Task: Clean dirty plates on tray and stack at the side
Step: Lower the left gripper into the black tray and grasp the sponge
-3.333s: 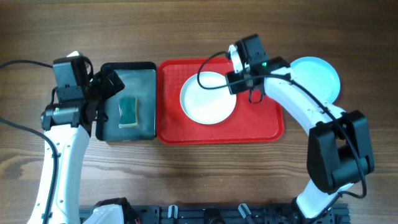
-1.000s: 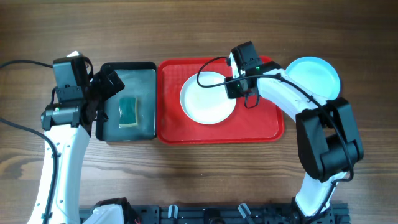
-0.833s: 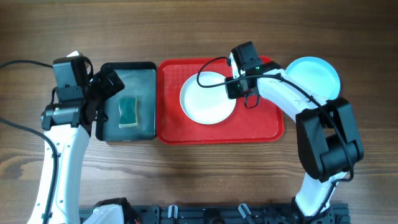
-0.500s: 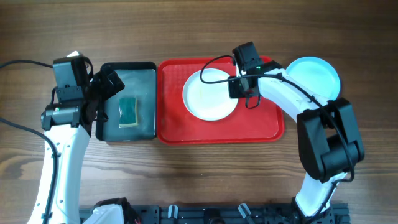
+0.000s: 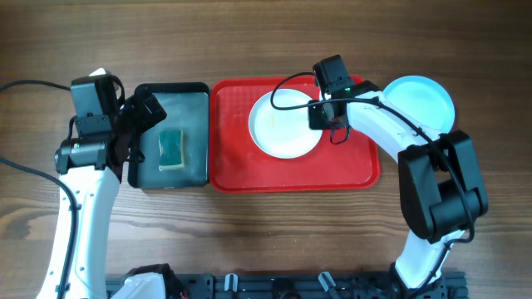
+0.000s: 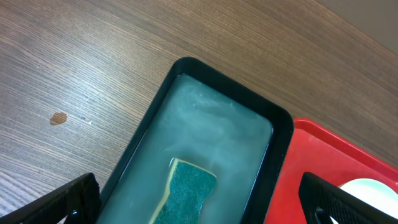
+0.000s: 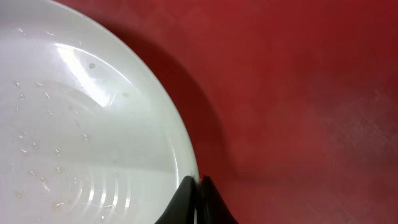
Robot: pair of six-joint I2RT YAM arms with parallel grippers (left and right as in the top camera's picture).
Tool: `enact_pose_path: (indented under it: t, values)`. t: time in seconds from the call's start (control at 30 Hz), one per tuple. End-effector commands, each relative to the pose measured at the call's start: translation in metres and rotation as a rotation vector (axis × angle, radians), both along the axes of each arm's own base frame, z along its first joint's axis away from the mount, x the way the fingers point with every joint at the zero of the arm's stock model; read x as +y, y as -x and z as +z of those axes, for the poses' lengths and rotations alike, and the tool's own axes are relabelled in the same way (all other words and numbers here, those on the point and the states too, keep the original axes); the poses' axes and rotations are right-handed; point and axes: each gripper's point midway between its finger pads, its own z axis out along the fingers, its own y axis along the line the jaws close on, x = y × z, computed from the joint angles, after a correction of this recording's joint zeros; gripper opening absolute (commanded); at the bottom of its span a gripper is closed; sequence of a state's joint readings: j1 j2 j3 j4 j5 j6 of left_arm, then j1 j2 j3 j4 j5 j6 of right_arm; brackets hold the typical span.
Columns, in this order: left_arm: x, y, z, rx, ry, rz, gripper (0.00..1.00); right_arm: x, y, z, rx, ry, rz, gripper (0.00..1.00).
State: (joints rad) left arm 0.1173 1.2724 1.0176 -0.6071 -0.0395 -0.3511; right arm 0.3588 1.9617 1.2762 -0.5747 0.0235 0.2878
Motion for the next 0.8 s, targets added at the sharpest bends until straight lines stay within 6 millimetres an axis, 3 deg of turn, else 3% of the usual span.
enact_pose_path:
  t: [0.0, 0.2, 0.23, 0.27, 0.6, 0.67, 0.77]
  values:
    - [0.0, -0.002, 0.004, -0.012, 0.008, 0.007, 1.0, 0.002, -0.005, 0.006, -0.019, -0.022, 0.003, 0.04]
    - [-0.002, -0.003, 0.005, -0.018, 0.022, 0.004, 1.0, 0.003, -0.005, 0.007, -0.023, -0.016, 0.025, 0.04]
    - [-0.026, 0.011, -0.007, 0.055, 0.144, -0.066, 1.0, 0.003, -0.005, 0.007, -0.023, -0.016, 0.026, 0.04]
    - [-0.034, 0.018, -0.012, 0.086, 0.183, -0.09, 1.0, 0.003, -0.005, 0.007, -0.023, -0.016, 0.026, 0.04]
    - [-0.051, 0.034, -0.027, 0.183, 0.264, -0.138, 0.99, 0.003, -0.005, 0.007, -0.023, -0.017, 0.025, 0.04]
    - [-0.057, 0.034, -0.035, 0.215, 0.267, -0.153, 0.82, 0.003, -0.005, 0.007, -0.023, -0.017, 0.025, 0.04]
    - [-0.069, 0.035, -0.048, 0.266, 0.27, -0.183, 0.69, 0.003, -0.005, 0.007, -0.024, -0.017, 0.025, 0.04]
